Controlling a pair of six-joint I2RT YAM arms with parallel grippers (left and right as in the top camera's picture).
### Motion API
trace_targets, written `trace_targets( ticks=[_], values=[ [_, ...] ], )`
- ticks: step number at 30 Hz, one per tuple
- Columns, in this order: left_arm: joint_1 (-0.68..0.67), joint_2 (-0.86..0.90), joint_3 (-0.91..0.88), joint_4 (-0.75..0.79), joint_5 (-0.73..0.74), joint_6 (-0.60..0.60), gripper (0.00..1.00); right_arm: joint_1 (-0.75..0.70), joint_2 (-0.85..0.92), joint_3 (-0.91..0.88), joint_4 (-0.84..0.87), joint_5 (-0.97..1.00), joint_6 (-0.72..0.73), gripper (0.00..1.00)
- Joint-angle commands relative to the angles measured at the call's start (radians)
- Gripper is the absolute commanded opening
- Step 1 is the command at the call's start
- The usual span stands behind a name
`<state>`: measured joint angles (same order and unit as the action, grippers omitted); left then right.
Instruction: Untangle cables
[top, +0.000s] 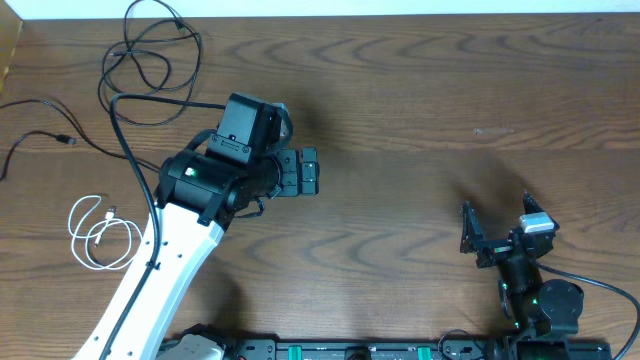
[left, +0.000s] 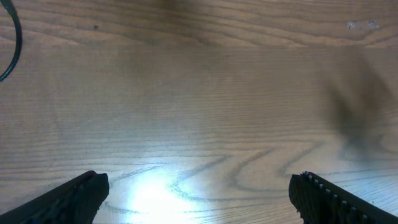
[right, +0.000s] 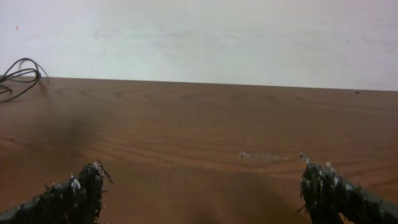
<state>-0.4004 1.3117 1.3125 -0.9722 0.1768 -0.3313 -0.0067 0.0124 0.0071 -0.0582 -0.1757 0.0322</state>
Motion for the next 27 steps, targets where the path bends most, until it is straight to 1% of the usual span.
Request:
trace_targets(
  ticks=[1, 6, 9, 12, 16, 21, 23, 24, 27],
  values=[
    [0.000, -0.003, 0.012, -0.004, -0.013, 0.021, 0.98, 0.006, -0.007, -0.002, -0.005, 0.009, -0.019, 0.99],
    [0.000, 0.018, 0.012, -0.008, -0.013, 0.021, 0.98, 0.006, -0.007, -0.002, -0.005, 0.009, -0.019, 0.99],
    [0.000, 0.021, 0.012, -0.038, -0.013, 0.021, 0.98, 0.006, -0.007, -0.002, -0.005, 0.009, -0.019, 0.99],
    [0.005, 0.008, 0.011, -0.071, -0.033, 0.024, 0.98, 0.006, -0.007, -0.002, -0.005, 0.008, -0.019, 0.99],
    [0.007, -0.026, -0.025, -0.069, -0.037, 0.024, 0.98, 0.006, -0.007, -0.002, -0.005, 0.009, -0.019, 0.99],
    [0.008, -0.096, -0.137, -0.019, -0.041, 0.025, 0.98, 0.006, -0.007, -0.002, -0.005, 0.008, -0.019, 0.99],
    [0.012, -0.135, -0.205, 0.028, -0.040, 0.024, 0.98, 0.006, -0.007, -0.002, -0.005, 0.009, -0.019, 0.99],
    [0.018, -0.175, -0.272, 0.054, -0.040, 0.024, 0.98, 0.006, -0.007, -0.002, -0.005, 0.009, -0.019, 0.99],
    [0.038, -0.238, -0.361, 0.053, -0.040, 0.024, 0.98, 0.006, -0.007, -0.002, -0.005, 0.009, -0.019, 0.99]
  ],
)
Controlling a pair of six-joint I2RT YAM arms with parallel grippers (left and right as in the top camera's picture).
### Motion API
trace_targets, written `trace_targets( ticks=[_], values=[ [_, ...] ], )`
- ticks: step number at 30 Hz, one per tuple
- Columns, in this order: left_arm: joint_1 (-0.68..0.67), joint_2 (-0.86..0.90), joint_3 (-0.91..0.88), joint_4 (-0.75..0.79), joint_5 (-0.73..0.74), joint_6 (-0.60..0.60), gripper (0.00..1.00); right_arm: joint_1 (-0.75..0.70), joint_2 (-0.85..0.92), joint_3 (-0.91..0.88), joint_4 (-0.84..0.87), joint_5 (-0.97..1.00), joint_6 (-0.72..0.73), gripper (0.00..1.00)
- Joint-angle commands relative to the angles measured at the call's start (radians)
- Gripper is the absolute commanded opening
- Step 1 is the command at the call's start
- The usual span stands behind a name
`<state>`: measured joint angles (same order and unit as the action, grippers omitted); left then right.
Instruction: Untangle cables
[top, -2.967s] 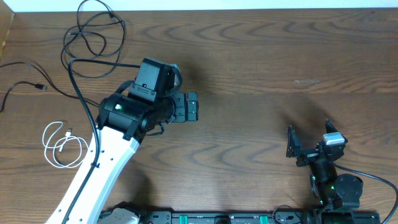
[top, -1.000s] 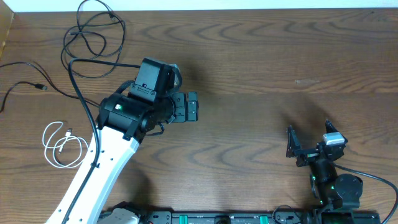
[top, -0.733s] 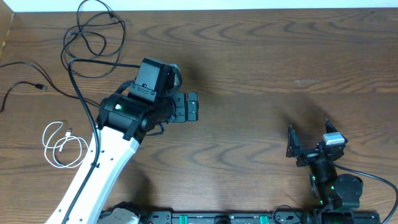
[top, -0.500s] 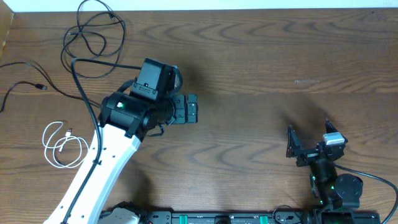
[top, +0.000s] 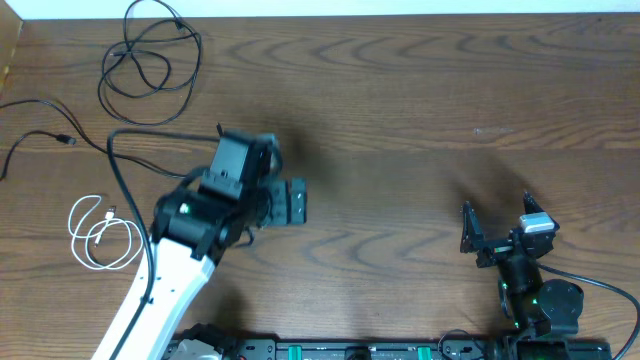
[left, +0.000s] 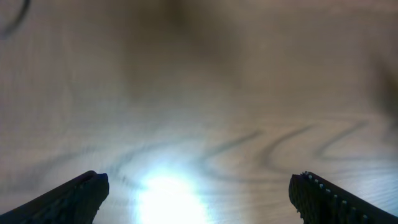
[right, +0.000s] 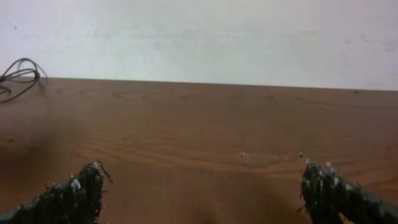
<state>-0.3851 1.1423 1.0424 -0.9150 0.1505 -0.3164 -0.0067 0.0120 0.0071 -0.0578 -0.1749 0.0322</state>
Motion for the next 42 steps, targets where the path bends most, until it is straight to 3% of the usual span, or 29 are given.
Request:
trace_targets(
  ticks=[1, 9, 27, 32, 42],
  values=[
    [0.031, -0.087, -0.117, -0.005, -0.013, 0.009, 0.98, 0.006, -0.006, -0.002, -0.005, 0.008, -0.019, 0.99],
    [0.100, -0.253, -0.278, 0.022, -0.002, 0.014, 0.98, 0.006, -0.006, -0.002, -0.005, 0.008, -0.019, 0.99],
    [0.107, -0.871, -0.671, 0.405, -0.002, 0.122, 0.98, 0.006, -0.006, -0.002, -0.005, 0.008, -0.019, 0.99],
    [0.130, -0.978, -0.750, 0.505, -0.002, 0.186, 0.98, 0.006, -0.006, -0.002, -0.005, 0.008, -0.019, 0.99],
    [0.222, -1.093, -0.891, 0.711, -0.001, 0.186, 0.98, 0.006, -0.006, -0.002, -0.005, 0.008, -0.019, 0.99]
  ],
)
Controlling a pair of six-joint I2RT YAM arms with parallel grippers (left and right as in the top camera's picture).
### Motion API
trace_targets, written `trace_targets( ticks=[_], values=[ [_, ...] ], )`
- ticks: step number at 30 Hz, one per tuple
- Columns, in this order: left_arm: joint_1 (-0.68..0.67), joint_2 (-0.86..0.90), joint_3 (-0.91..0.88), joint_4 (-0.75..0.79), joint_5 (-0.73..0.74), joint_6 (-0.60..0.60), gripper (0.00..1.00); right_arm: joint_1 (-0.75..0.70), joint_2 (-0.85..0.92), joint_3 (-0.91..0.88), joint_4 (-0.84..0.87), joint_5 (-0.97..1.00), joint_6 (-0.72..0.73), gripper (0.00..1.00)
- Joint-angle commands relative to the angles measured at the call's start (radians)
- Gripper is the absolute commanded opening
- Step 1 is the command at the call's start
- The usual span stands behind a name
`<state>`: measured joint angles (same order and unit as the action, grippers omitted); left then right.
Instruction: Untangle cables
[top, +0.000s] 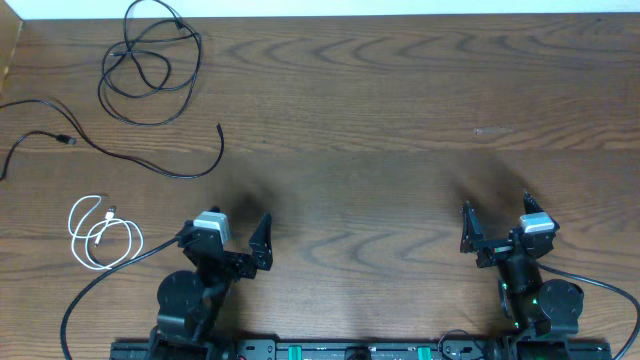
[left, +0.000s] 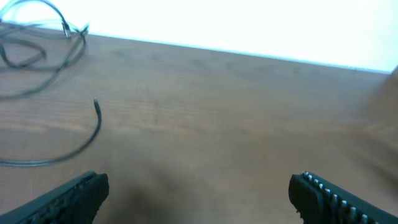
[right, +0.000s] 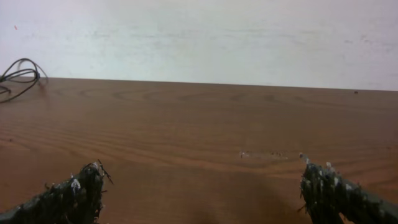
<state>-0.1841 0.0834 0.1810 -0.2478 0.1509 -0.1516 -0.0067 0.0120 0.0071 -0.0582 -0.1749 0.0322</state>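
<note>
Three cables lie apart on the left of the wooden table (top: 400, 120). A black cable (top: 150, 60) is loosely coiled at the far left corner. A second black cable (top: 150, 160) runs from the left edge, and its free end curls up near the middle-left. A white cable (top: 100, 235) sits coiled near the front left. My left gripper (top: 225, 248) is low at the front edge, open and empty. Its wrist view shows the second cable's end (left: 96, 124) ahead of the gripper (left: 199, 199). My right gripper (top: 497, 228) stands open and empty at the front right.
The pale wall (right: 199, 31) rises behind the table's far edge. The right wrist view shows the black coil (right: 18, 73) far off at the left. A faint pale scuff (top: 493, 130) marks the wood on the right.
My left arm was stretched out over the middle-left of the table; it now rests at the front edge with the gripper open. The cables and the right arm have not moved.
My left gripper hung open and empty over the table's middle-left, beside the second black cable. Then it was a little nearer the front. Now it is folded back at the front edge. The three cables lay apart throughout, and the right arm stayed still.
</note>
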Motion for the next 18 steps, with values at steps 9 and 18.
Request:
trace_targets(
  ticks=[9, 18],
  values=[
    [0.077, -0.082, -0.114, 0.188, 0.074, 0.092, 0.98, 0.006, -0.006, -0.002, -0.005, 0.008, -0.019, 0.99],
    [0.098, -0.082, -0.177, 0.308, 0.041, 0.101, 0.98, 0.006, -0.006, -0.002, -0.005, 0.008, -0.019, 0.99]
  ],
)
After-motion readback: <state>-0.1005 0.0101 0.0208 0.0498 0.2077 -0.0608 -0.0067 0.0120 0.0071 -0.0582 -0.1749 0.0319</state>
